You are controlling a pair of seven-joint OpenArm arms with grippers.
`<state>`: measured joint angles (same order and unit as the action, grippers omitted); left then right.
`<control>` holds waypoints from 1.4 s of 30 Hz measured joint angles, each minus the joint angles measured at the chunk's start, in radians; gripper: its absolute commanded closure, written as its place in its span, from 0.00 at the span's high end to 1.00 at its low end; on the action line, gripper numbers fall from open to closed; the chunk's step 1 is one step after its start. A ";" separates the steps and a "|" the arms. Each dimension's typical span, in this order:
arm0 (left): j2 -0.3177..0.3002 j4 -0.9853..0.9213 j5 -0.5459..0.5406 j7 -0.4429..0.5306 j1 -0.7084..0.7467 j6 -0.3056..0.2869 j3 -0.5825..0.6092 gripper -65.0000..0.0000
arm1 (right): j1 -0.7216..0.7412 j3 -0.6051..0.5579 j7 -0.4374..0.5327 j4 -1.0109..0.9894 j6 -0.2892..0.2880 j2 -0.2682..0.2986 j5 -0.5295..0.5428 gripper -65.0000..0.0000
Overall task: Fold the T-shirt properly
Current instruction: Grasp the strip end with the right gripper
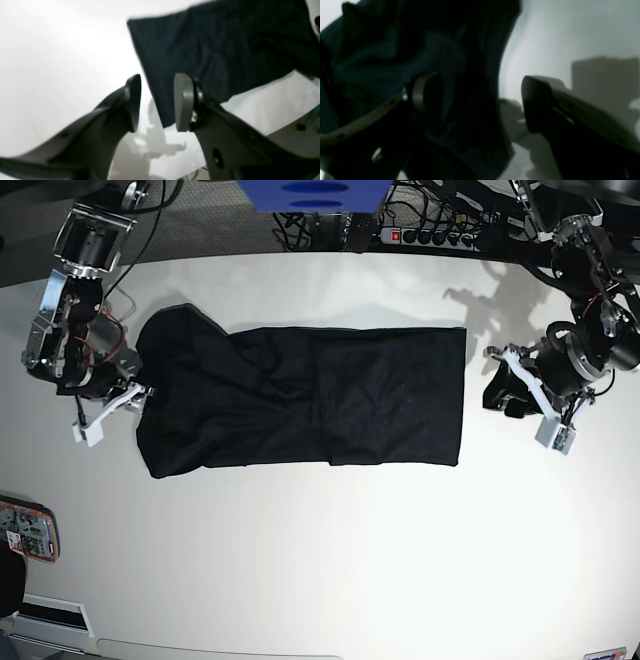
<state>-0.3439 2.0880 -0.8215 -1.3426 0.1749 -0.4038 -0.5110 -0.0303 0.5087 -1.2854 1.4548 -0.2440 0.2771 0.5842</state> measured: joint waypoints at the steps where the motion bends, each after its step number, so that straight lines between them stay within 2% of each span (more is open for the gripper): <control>1: 0.000 0.000 0.000 0.038 0.009 0.000 -0.004 0.33 | -0.001 -0.007 0.035 -0.012 -0.005 0.000 0.010 0.72; 4: 0.000 0.002 -0.008 0.166 0.072 0.000 -0.009 0.33 | 0.005 -0.048 0.119 -0.056 -0.004 0.006 0.015 0.72; 7: 0.000 0.002 0.003 0.204 0.128 0.000 -0.009 0.33 | 0.014 -0.074 0.163 -0.095 -0.011 0.008 0.027 0.72; 11: -0.003 0.002 0.003 0.218 0.130 0.000 -0.011 0.33 | 0.014 -0.076 0.166 -0.093 -0.010 0.005 0.033 0.72; 19: -0.003 0.002 0.003 0.217 0.130 0.000 -0.011 0.33 | 0.016 -0.085 0.153 -0.066 -0.013 -0.072 0.034 0.72; 24: -0.003 0.002 0.003 0.217 0.130 0.000 -0.011 0.33 | 0.016 -0.085 0.151 -0.067 -0.016 -0.074 0.041 0.70; 30: -0.003 0.002 0.004 0.217 0.130 0.000 -0.011 0.33 | 0.016 -0.085 0.147 -0.079 -0.013 -0.076 0.036 0.48; 35: -0.003 0.002 0.003 0.217 0.130 0.000 -0.011 0.33 | 0.016 -0.085 0.146 -0.080 -0.009 -0.092 0.036 0.35; 36: -0.003 0.002 0.004 0.217 0.130 0.000 -0.011 0.33 | 0.016 -0.085 0.146 -0.082 -0.010 -0.092 0.037 0.29; 39: -0.003 0.002 0.003 0.217 0.130 0.000 -0.011 0.33 | 0.013 -0.085 0.134 -0.083 -0.006 -0.092 0.033 0.00; 42: -0.003 0.002 0.003 0.217 0.130 0.000 -0.011 0.33 | 0.013 -0.083 0.128 -0.084 -0.006 -0.094 0.036 0.00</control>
<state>-0.3466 2.0895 -0.8181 -1.1255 0.3054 -0.4038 -0.5224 -0.0174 0.4255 -1.1576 1.3705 -0.2501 0.1829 0.6201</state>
